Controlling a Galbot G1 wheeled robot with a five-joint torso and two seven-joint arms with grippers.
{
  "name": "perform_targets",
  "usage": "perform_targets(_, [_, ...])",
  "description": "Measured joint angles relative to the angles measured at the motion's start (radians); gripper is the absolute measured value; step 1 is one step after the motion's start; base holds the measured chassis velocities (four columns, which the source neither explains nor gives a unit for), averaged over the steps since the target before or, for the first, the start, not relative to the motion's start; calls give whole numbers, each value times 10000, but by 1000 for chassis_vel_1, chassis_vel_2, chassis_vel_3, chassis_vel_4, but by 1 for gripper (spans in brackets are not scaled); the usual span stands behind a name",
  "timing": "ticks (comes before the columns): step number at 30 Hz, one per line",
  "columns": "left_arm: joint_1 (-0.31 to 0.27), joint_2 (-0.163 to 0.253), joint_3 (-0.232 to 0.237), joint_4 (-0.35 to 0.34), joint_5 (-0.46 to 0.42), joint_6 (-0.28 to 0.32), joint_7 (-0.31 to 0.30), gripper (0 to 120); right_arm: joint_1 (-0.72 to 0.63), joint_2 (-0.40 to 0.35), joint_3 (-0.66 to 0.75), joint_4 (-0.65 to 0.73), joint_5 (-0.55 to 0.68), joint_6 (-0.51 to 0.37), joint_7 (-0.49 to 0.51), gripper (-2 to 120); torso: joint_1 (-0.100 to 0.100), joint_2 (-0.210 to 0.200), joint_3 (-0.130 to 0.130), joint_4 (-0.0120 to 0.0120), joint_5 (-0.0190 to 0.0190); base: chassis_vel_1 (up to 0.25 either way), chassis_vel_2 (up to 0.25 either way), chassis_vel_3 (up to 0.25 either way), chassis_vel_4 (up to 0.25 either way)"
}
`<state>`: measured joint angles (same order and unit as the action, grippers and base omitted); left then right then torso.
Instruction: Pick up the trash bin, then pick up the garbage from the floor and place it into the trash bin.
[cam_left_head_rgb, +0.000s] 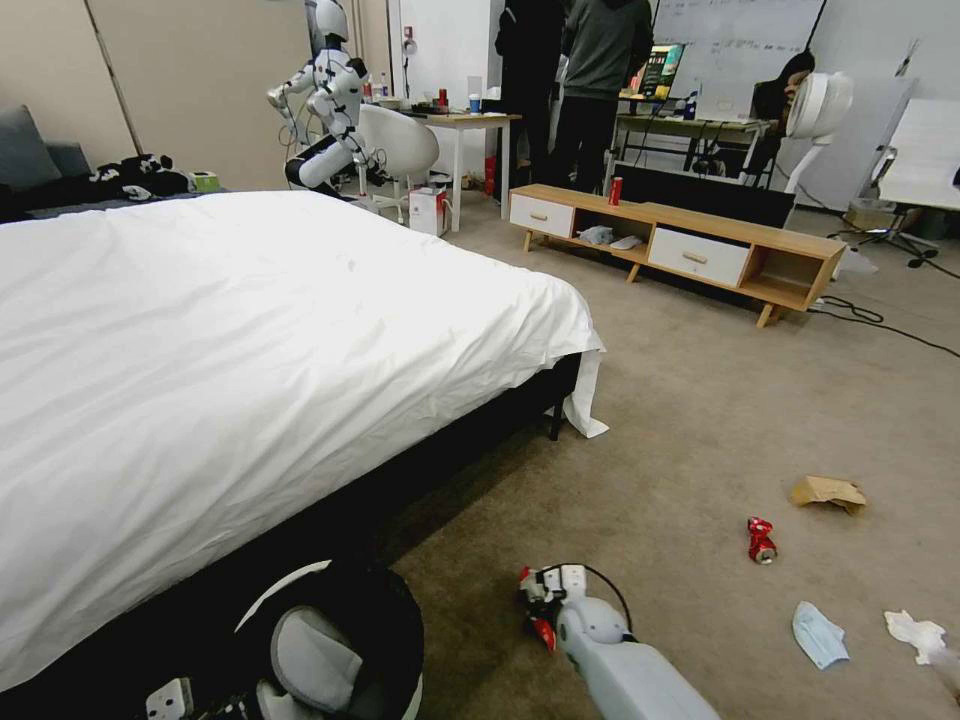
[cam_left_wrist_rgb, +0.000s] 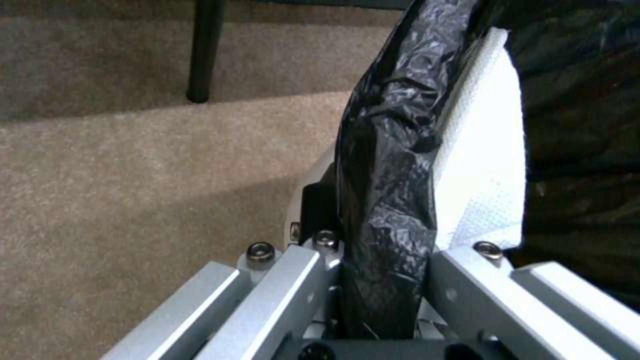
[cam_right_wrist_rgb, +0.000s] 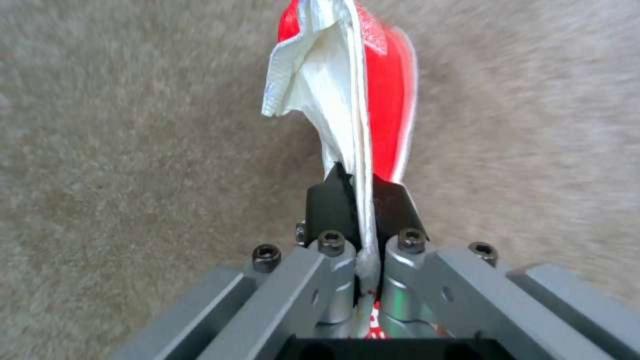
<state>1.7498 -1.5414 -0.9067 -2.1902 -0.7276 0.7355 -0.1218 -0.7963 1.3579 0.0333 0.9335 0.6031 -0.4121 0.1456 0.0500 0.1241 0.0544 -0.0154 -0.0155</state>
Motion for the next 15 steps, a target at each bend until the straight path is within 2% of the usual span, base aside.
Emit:
perform_targets(1, [0,0,0,0,0,0,0,1,0,0,0,0,0,0,0,0,0,0,0,0,0,0,0,0,0])
perform_targets(2, [-27,79,40,-49,-138,0,-75,1,-359,-361,28,726,282,39,66,0,0,0,0,3,1,0,0,0,0])
perform_targets(3, [-27,79,40,-49,-138,0,-75,1,-359,-361,28,726,282,39,66,0,0,0,0,3,1,0,0,0,0])
perform_targets(8, [-196,356,173,-144,-463,0,-198,1,-1250,-1265,361,2892,946,36,321,0,0,0,-1,5,0,0,0,0,0])
perform_targets(9, [-196,356,173,-144,-463,0,-198,1,-1250,-1265,361,2892,946,36,321,0,0,0,-1,5,0,0,0,0,0])
perform_targets(11, [-387,644,281,-144,-679,0,-231,1,-1841,-2223,649,4330,1300,53,494,0,0,0,-1,6,3,0,0,0,0])
perform_targets(12, [-387,644,281,-144,-679,0,-231,1,-1841,-2223,649,4330,1300,53,494,0,0,0,-1,6,3,0,0,0,0])
perform_targets(14, [-545,865,349,-75,-833,0,-235,1,-2216,-2948,863,5118,1579,209,559,0,0,0,-1,0,0,0,0,0,0])
perform_targets(15, [-545,865,349,-75,-833,0,-235,1,-2216,-2948,863,5118,1579,209,559,0,0,0,-1,0,0,0,0,0,0])
